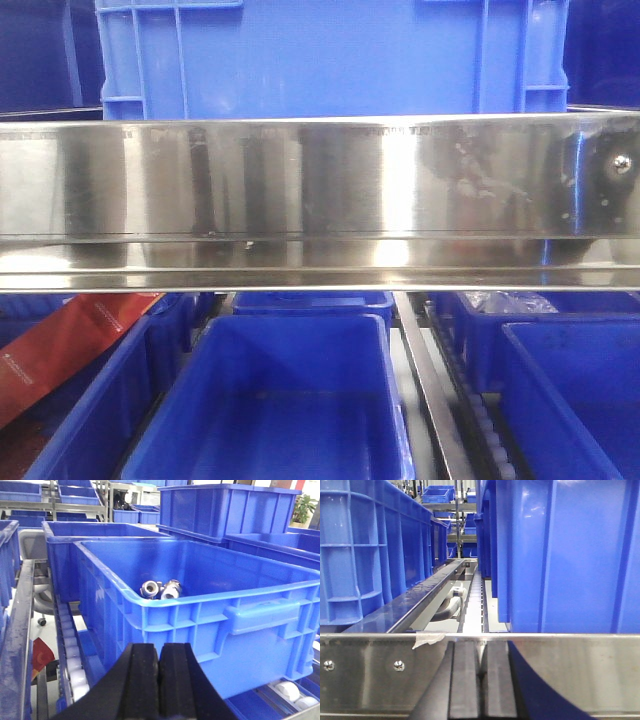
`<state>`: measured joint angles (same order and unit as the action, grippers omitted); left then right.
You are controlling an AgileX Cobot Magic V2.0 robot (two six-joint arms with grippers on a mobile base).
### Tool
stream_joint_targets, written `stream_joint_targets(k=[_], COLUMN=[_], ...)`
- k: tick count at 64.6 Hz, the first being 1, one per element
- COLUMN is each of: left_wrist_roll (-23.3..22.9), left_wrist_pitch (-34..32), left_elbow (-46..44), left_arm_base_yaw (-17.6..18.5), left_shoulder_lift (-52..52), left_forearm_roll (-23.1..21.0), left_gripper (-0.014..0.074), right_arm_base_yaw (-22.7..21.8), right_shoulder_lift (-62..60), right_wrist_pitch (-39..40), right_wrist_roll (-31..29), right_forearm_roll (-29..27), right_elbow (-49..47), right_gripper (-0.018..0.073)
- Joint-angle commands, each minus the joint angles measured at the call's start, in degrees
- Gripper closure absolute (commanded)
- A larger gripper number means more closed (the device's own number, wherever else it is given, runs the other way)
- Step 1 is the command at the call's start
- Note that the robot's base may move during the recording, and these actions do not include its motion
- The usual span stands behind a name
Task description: Place valve from conveyor to right shelf box
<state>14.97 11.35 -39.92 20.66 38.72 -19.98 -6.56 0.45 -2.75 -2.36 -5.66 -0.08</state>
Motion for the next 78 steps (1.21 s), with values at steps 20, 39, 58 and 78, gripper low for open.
stream_joint_targets(k=[20,39,58,78], left_wrist_roll=[0.04,0.04,0.04,-16.73], left_wrist_pitch=[-1.75,-2.15,-14.88,-19.24], left_elbow=[-0.05,-0.05,2.64,21.17], left_arm_base_yaw=[-0.1,-0.1,-2.48,-17.23], left_shoulder_lift=[-0.24,-0.24,-0.82,-15.51], left_forearm_roll=[-0.25,-0.25,9.22,20.98], left_gripper=[0.0707,0.0707,0.0707,0.0707], right_arm_base_yaw=[-0.29,-0.29,-0.29,-0.29], right_shoulder_lift=[-0.45,-0.45,-0.45,-0.45], right_wrist_pitch=[0.68,0.68,0.68,0.68], right_wrist_roll=[-0.39,-0.39,-0.39,-0.39], right_forearm_roll=[0.47,0.47,0.47,0.47], right_elbow=[0.08,0.08,0.08,0.08], right_gripper=[0.0721,0.0721,0.0721,0.0721])
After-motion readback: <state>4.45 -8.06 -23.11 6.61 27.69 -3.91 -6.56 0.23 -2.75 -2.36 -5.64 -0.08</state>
